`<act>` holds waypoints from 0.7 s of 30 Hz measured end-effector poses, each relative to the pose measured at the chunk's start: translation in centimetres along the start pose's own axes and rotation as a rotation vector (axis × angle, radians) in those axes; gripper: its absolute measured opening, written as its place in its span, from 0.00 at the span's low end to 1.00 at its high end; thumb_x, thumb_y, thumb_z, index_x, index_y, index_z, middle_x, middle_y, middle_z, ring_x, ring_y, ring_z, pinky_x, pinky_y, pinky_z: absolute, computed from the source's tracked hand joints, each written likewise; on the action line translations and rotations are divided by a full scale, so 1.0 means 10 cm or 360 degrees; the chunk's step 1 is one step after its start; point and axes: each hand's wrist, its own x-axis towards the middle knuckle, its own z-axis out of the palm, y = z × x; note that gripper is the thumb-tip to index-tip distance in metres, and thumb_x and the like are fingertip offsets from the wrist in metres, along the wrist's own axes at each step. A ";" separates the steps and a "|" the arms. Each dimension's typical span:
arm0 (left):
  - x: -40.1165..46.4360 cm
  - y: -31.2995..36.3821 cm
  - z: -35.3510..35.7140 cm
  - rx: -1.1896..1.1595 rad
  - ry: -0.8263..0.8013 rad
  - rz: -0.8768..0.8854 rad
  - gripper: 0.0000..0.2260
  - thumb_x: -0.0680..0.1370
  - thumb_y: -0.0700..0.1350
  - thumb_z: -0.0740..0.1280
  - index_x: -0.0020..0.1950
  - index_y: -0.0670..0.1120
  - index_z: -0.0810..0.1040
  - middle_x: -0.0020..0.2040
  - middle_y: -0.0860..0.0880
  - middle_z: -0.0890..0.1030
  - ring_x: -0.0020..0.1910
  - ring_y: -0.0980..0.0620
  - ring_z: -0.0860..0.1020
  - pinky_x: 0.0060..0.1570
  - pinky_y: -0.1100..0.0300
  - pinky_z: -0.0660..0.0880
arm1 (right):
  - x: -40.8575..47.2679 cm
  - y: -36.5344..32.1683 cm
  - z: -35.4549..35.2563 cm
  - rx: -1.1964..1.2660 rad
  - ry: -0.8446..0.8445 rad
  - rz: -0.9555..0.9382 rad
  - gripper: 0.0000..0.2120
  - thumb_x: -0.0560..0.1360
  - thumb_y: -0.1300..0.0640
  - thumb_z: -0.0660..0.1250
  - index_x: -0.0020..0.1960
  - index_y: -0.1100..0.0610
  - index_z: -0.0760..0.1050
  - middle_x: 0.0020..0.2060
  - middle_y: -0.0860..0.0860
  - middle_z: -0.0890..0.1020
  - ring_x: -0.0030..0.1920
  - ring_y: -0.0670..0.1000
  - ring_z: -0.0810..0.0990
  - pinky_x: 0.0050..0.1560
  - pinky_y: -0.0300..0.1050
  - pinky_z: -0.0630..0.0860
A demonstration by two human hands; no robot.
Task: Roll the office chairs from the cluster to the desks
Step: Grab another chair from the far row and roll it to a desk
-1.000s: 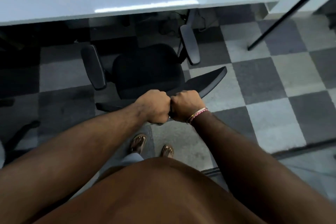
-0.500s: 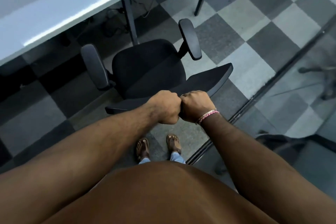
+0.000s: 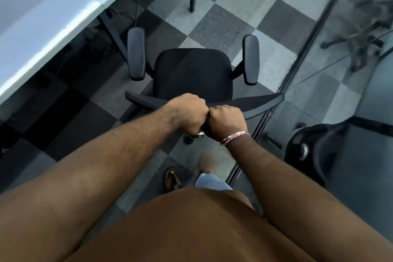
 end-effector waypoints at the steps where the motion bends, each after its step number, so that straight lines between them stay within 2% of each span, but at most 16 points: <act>1: 0.05 -0.02 -0.04 -0.0003 0.0004 -0.0016 0.14 0.76 0.55 0.66 0.33 0.52 0.69 0.32 0.54 0.72 0.29 0.54 0.70 0.35 0.56 0.72 | 0.03 0.04 -0.01 0.0007 0.0013 0.0028 0.12 0.68 0.45 0.71 0.34 0.52 0.76 0.30 0.49 0.80 0.31 0.54 0.80 0.29 0.42 0.67; 6: 0.34 -0.12 -0.23 0.0020 0.0045 -0.0083 0.10 0.77 0.55 0.65 0.40 0.51 0.76 0.34 0.54 0.75 0.31 0.52 0.74 0.34 0.55 0.75 | 0.22 0.32 0.00 0.0025 0.0118 0.0177 0.12 0.65 0.47 0.74 0.31 0.52 0.74 0.27 0.49 0.78 0.27 0.54 0.77 0.27 0.40 0.64; 9: 0.56 -0.21 -0.32 0.0051 0.0079 -0.0072 0.10 0.79 0.55 0.65 0.42 0.51 0.76 0.33 0.55 0.72 0.32 0.51 0.74 0.34 0.55 0.73 | 0.34 0.51 0.04 0.0033 0.0148 0.0225 0.12 0.64 0.49 0.74 0.31 0.53 0.74 0.27 0.50 0.78 0.26 0.55 0.77 0.27 0.41 0.64; 13: 0.97 -0.29 -0.51 0.0020 0.0146 -0.0074 0.08 0.78 0.51 0.64 0.45 0.50 0.79 0.41 0.51 0.81 0.38 0.47 0.80 0.37 0.52 0.76 | 0.52 0.91 0.06 0.0015 0.0217 0.0271 0.11 0.63 0.50 0.74 0.31 0.54 0.74 0.26 0.50 0.78 0.25 0.56 0.76 0.27 0.40 0.61; 17: 1.53 -0.38 -0.72 0.0039 0.0205 -0.0114 0.07 0.79 0.50 0.63 0.42 0.51 0.74 0.39 0.51 0.78 0.37 0.47 0.78 0.38 0.52 0.77 | 0.80 1.42 0.14 0.0030 0.0244 0.0374 0.11 0.62 0.51 0.73 0.30 0.54 0.72 0.26 0.51 0.77 0.25 0.57 0.76 0.27 0.40 0.60; 21: 2.29 -0.55 -1.06 0.0057 0.0200 -0.0138 0.08 0.79 0.51 0.65 0.43 0.50 0.79 0.39 0.51 0.80 0.37 0.47 0.80 0.40 0.50 0.81 | 1.21 2.11 0.19 0.0004 0.0221 0.0468 0.10 0.63 0.52 0.74 0.30 0.54 0.73 0.26 0.51 0.78 0.25 0.56 0.77 0.28 0.40 0.59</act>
